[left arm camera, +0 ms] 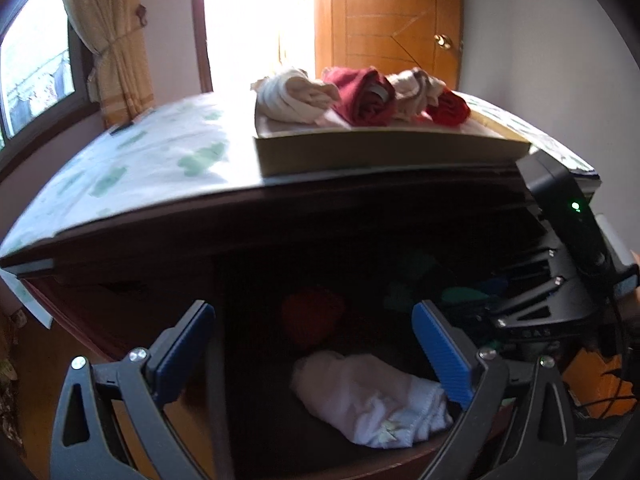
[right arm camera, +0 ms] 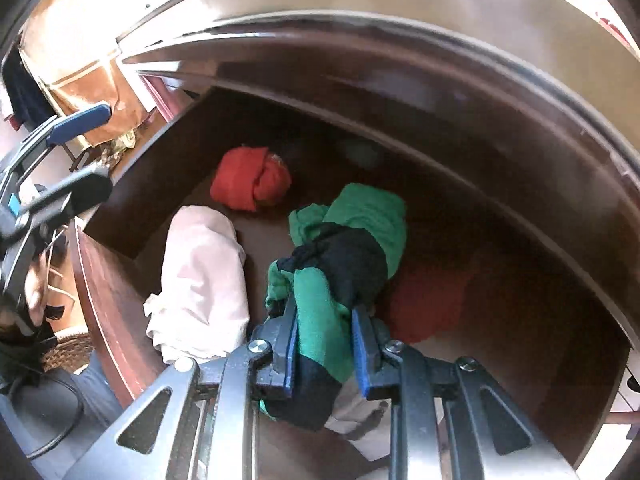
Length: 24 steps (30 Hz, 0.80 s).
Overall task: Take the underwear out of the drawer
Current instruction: 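Lower the right tool onto the green-black sock while the left tool moves over the pink underwear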
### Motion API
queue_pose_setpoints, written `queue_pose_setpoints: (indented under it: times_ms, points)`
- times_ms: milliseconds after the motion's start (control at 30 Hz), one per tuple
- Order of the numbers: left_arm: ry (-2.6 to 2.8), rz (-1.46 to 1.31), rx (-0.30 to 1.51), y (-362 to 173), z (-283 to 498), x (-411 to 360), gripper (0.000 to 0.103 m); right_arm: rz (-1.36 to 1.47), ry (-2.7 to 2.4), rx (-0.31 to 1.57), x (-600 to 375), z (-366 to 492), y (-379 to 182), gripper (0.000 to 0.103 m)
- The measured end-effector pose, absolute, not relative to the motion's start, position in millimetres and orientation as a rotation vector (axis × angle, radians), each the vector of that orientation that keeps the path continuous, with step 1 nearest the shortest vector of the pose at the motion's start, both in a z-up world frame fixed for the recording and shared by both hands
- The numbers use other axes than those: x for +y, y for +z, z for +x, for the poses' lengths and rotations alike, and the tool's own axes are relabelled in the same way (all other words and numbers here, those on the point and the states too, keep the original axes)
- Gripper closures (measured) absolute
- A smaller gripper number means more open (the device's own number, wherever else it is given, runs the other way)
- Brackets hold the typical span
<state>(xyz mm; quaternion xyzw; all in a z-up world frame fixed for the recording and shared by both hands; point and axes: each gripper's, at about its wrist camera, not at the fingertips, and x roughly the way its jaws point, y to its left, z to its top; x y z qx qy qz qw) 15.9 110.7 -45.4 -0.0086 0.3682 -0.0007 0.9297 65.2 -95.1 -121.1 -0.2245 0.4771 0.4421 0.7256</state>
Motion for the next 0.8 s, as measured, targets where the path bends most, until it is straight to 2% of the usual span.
queue_pose_setpoints:
  times_ms: [467, 800]
  points:
    - [-0.104, -0.218, 1.113, -79.7, 41.8, 105.3, 0.004, -0.512, 1.019, 1.029, -87.7, 62.6, -128.2, 0.079]
    - [-0.047, -0.201, 1.284, -106.5, 50.1, 99.0, 0.003, -0.472, 1.046, 1.024, -106.1, 65.0, -117.1, 0.079]
